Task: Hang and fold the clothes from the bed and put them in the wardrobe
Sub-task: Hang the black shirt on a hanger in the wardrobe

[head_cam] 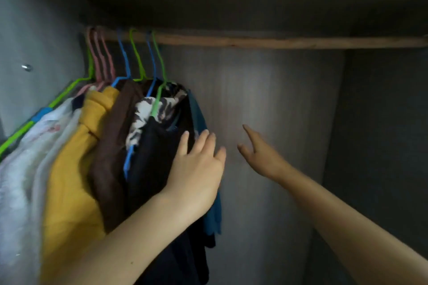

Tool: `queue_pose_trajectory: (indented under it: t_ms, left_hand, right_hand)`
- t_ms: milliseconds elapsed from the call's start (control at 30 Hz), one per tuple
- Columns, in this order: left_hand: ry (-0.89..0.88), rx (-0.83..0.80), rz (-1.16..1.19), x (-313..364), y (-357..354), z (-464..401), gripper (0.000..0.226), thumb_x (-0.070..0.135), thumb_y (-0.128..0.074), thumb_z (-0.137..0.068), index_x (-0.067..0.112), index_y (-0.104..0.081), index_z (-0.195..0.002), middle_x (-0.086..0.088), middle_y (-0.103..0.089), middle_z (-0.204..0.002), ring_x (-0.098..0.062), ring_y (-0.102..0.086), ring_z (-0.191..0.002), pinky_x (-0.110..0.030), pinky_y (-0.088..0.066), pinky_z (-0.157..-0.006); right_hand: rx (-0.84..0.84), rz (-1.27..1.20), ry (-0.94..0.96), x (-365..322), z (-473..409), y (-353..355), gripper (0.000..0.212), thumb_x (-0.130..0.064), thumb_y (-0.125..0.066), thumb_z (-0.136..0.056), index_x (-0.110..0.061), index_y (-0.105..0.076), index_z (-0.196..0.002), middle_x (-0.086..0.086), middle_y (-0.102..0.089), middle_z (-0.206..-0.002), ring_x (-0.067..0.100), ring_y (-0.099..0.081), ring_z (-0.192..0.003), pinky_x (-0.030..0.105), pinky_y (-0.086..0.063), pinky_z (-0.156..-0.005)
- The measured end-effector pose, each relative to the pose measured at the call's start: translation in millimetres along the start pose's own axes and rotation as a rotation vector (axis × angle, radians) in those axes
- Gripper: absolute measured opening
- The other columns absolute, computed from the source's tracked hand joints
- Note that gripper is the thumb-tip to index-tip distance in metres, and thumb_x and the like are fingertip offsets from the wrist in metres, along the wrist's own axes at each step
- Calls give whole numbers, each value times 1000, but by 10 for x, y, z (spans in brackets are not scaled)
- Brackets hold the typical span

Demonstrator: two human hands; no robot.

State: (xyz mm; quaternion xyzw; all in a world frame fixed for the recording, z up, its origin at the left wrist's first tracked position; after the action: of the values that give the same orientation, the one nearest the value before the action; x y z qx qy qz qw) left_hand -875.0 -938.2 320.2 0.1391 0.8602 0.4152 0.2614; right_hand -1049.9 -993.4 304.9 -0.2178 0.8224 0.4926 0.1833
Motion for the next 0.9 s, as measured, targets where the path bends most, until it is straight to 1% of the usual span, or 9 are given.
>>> queue_pose_trajectory:
  t_ms: [67, 133, 200, 267, 300, 433, 633, 800, 900]
  left_hand:
    - [-90, 1, 137, 443, -111, -73, 49, 26, -45, -97, 19, -32, -144, -11, -26, -152, -26, -15, -143, -49, -4, -116]
    - [-167, -39, 270, 925, -241, -98, 38, 27, -41, -98, 20, -42, -135, -7, -44, -136, -25, -35, -131, -43, -19, -111]
    - [-260, -100, 390, 1464, -378, -49, 36, 28, -41, -97, 22, -46, -131, -3, -52, -126, -25, -46, -119, -37, -33, -100]
    - [-364, -154, 521, 2071, -476, 85, 36, 30, -41, -96, 24, -49, -131, 0, -56, -124, -23, -53, -115, -34, -40, -94]
    - [-413, -180, 584, 2396, -501, 178, 36, 31, -41, -96, 26, -49, -131, 2, -57, -124, -22, -54, -114, -33, -42, -92]
    - [-592, -318, 797, 3685, -397, 704, 34, 30, -39, -97, 31, -51, -129, 7, -59, -120, -20, -58, -108, -30, -44, -83]
    - [-838, -512, 988, 5266, 24, 1565, 29, 28, -41, -96, 29, -59, -119, 9, -62, -120, -19, -58, -110, -28, -46, -84]
    - [-1023, -665, 1015, 6236, 306, 2190, 30, 27, -43, -96, 27, -60, -120, 8, -64, -120, -14, -57, -113, -27, -46, -88]
    - [-1106, -744, 989, 6648, 348, 2459, 31, 27, -43, -95, 27, -61, -120, 8, -65, -117, -13, -59, -108, -28, -48, -87]
  right_hand:
    - [-13, 95, -131, 430, 409, 101, 63, -35, -43, -100, -21, -11, -154, 5, -17, -160, 23, -15, -147, 48, -15, -118]
    - [-27, 104, -252, 818, 935, 222, 62, -30, -45, -100, -19, -15, -153, 6, -19, -159, 24, -14, -147, 48, -16, -118]
    - [-17, 87, -337, 1140, 1579, 372, 60, -24, -47, -99, -17, -20, -152, 6, -23, -157, 21, -18, -146, 33, -13, -119]
    - [-6, 101, -439, 1416, 2317, 542, 56, -20, -48, -98, -14, -27, -150, 7, -32, -153, 19, -27, -142, 11, -12, -108]
    - [-6, 121, -504, 1550, 2703, 637, 54, -20, -48, -98, -13, -31, -148, 7, -37, -150, 19, -32, -139, 9, -15, -104]
    - [3, 137, -823, 2010, 4274, 1031, 44, -19, -46, -97, -17, -44, -141, 6, -49, -140, 19, -46, -129, 20, -29, -103]
    - [143, 173, -1212, 2140, 6375, 1609, 37, -20, -44, -96, -23, -53, -132, -3, -58, -128, 11, -58, -109, 19, -40, -90]
    - [284, 154, -1462, 2058, 7571, 1856, 32, -22, -42, -98, -22, -56, -127, -4, -67, -107, 11, -64, -92, 29, -50, -82]
    - [328, 140, -1555, 2063, 8024, 1876, 31, -23, -42, -97, -23, -56, -125, -4, -67, -107, 11, -62, -85, 30, -50, -77]
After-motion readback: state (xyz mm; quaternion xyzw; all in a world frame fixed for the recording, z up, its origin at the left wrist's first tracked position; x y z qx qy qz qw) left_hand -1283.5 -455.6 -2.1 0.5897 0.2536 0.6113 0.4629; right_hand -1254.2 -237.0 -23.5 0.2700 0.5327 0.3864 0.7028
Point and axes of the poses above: each hand's wrist, its own z-axis away from the middle knuckle, its own y-axis out of the back of the hand, x = y × z, the point moved 4 cm from there along -z, towards the middle knuckle
